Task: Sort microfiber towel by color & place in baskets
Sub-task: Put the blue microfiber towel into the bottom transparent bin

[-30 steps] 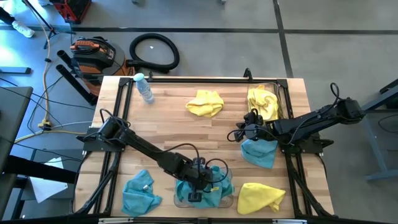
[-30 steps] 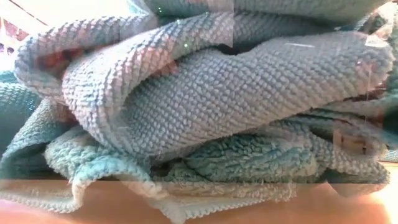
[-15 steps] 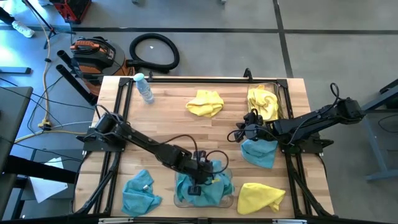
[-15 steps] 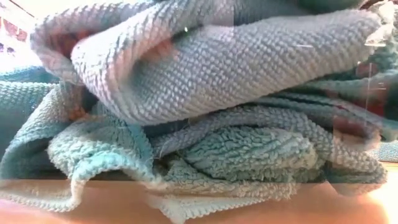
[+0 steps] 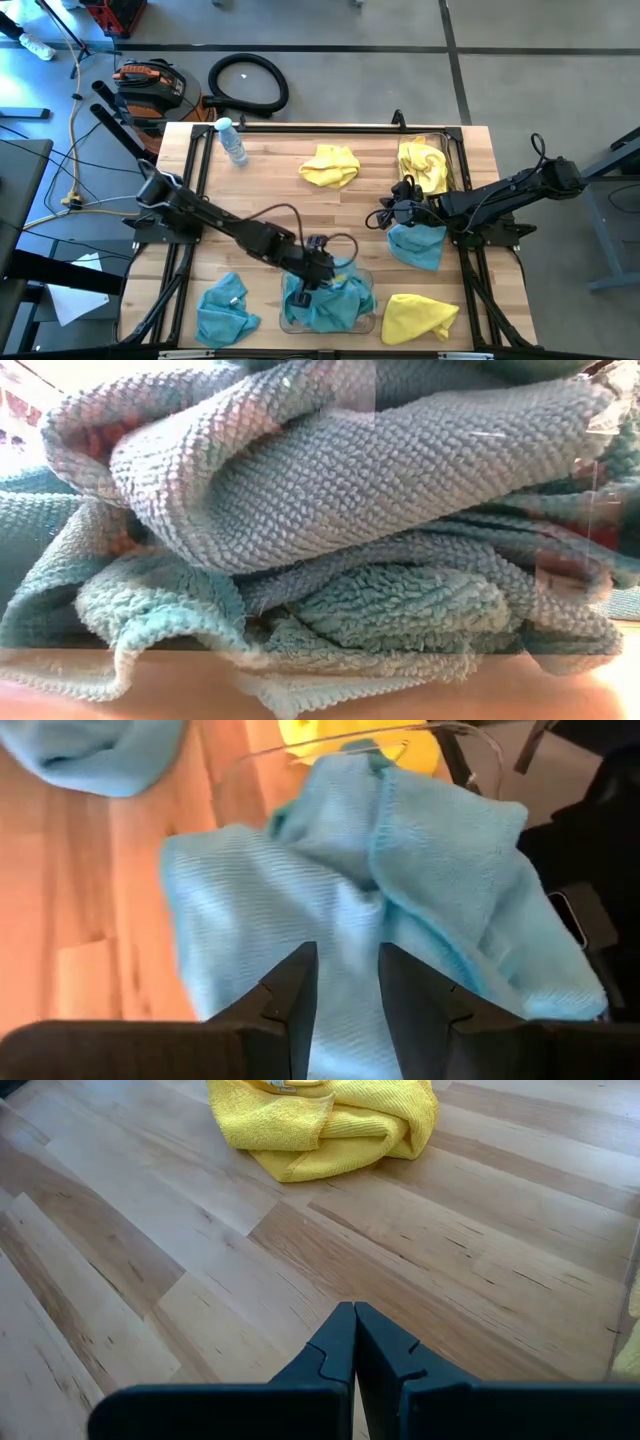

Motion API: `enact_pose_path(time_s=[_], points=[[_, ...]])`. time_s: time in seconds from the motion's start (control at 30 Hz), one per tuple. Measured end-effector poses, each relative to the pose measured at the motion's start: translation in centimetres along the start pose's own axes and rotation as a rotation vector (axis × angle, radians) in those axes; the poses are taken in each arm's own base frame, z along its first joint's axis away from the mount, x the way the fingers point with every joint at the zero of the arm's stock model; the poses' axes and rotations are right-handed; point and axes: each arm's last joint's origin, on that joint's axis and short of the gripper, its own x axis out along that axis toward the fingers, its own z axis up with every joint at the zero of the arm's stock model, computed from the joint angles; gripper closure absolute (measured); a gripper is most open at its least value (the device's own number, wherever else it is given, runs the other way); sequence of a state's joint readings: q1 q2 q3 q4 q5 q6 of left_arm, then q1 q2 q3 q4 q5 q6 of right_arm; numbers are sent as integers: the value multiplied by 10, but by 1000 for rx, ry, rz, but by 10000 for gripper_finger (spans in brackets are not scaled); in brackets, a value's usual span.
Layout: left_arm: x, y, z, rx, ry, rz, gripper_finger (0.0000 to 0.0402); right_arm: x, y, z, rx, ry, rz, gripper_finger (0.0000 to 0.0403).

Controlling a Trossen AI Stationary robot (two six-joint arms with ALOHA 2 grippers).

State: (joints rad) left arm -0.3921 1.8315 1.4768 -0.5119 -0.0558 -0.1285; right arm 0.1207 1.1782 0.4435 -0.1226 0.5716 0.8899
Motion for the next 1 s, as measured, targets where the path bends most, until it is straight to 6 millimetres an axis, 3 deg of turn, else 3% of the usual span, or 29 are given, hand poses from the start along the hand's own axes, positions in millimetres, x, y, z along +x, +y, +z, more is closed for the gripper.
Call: enact_pose_path(time_s=[0.27,0.57,0.77,1.0], points=[[-40,30,-31,-73,-117,60,305,0,0,0,0,2,2,402],[-90,44,-89,-153,-245,164,305,-1,4,0,-21,9,49,403],[-101,48,-132,-200,-304,181,305,-12,24,6,-74,-34,122,403],[-103,50,-168,-260,-352,182,305,-29,34,22,-154,25,15,403]])
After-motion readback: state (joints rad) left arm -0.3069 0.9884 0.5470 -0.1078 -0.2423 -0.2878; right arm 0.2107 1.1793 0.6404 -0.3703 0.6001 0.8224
